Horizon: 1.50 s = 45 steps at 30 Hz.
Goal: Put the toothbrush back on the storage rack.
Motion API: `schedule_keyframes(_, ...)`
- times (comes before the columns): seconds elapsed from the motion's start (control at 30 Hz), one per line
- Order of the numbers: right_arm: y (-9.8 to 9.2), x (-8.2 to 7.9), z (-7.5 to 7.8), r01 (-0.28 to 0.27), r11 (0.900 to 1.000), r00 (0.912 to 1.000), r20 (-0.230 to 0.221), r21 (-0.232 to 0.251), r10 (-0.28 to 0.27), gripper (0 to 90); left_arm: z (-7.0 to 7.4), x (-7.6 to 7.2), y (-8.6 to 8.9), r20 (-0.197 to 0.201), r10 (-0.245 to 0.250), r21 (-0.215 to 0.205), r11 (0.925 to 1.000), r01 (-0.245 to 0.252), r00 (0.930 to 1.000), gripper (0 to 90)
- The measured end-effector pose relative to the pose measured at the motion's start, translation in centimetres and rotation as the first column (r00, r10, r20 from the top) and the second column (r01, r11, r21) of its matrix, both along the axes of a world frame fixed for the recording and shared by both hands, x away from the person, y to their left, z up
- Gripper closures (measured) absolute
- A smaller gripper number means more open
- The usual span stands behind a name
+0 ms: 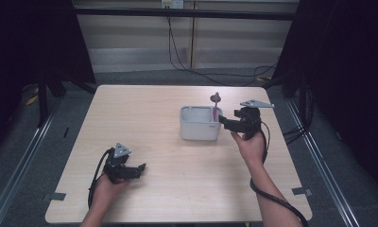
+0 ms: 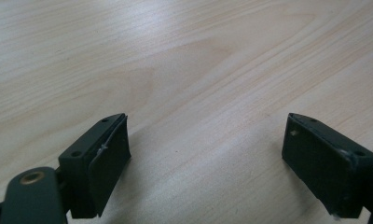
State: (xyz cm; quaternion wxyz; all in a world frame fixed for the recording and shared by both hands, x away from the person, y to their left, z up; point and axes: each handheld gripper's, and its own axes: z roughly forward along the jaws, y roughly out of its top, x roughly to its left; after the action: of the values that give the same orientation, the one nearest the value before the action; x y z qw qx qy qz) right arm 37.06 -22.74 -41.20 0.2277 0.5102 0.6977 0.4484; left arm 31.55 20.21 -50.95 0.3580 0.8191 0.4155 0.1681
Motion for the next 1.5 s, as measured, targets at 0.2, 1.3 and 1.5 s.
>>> schedule_keyframes(0.2,-0.3,-0.4,-0.1,-0.017,1.000,0.9998,-0.008,0.001,0.017,26.5,0.0,0.0,0.0,0.000,0.000,0.000,1.0000,0.000,1.0000,14.6)
schedule_keyframes(1.3,-1.0,-2.1,-0.3,-0.146,0.989,0.9893,-0.002,-0.002,0.146,15.6,0.0,0.0,0.0,0.000,0.000,0.000,1.0000,0.000,1.0000,14.6)
schedule_keyframes(1.5,-1.2,-2.4,-0.5,-0.155,0.988,0.9879,-0.008,-0.022,0.155,16.0,0.0,0.0,0.0,0.000,0.000,0.000,1.0000,0.000,1.0000,14.6)
